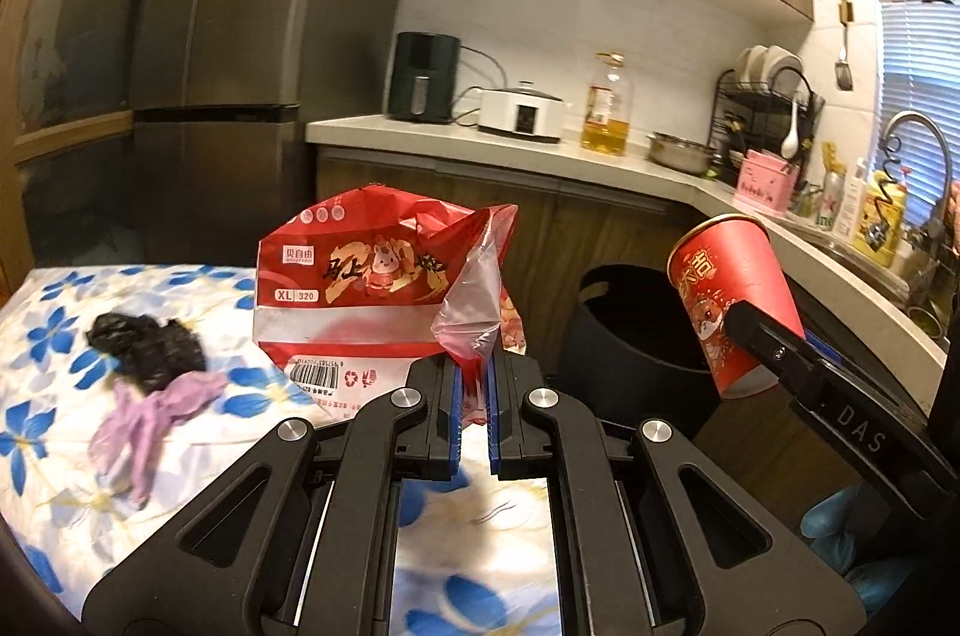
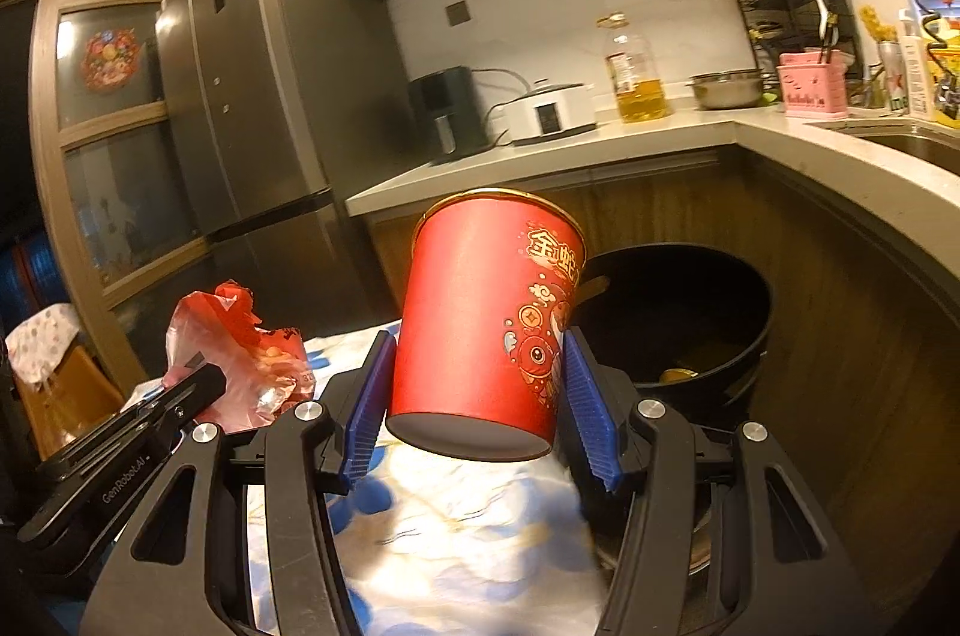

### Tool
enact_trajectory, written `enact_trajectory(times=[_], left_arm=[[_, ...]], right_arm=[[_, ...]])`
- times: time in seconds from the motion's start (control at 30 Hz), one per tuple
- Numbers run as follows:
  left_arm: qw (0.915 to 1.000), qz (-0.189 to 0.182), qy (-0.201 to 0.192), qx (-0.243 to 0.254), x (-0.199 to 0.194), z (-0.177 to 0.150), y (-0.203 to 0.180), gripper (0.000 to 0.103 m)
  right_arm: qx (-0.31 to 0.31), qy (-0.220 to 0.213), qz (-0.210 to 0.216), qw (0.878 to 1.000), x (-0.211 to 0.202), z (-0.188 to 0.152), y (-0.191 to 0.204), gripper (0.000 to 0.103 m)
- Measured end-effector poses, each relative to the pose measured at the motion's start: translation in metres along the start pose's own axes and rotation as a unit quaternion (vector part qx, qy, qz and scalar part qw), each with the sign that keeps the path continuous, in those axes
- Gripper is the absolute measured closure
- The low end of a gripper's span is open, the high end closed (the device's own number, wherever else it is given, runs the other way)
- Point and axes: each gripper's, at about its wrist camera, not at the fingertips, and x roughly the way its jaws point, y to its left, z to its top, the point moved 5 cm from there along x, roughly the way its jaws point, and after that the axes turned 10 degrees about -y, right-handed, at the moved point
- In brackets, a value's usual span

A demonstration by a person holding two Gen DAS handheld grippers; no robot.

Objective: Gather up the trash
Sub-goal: 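Carry the printed bag and red cup over the black bin with both tools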

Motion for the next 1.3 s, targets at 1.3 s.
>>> enact_trajectory(times=[1.3], left_arm=[[0.9880,-0.148,0.013,0.043,0.134,-0.004,-0.149,0.098]], right_arm=[[0.034,-0.042,-0.086,0.995,0.045,0.037,-0.118,0.047]])
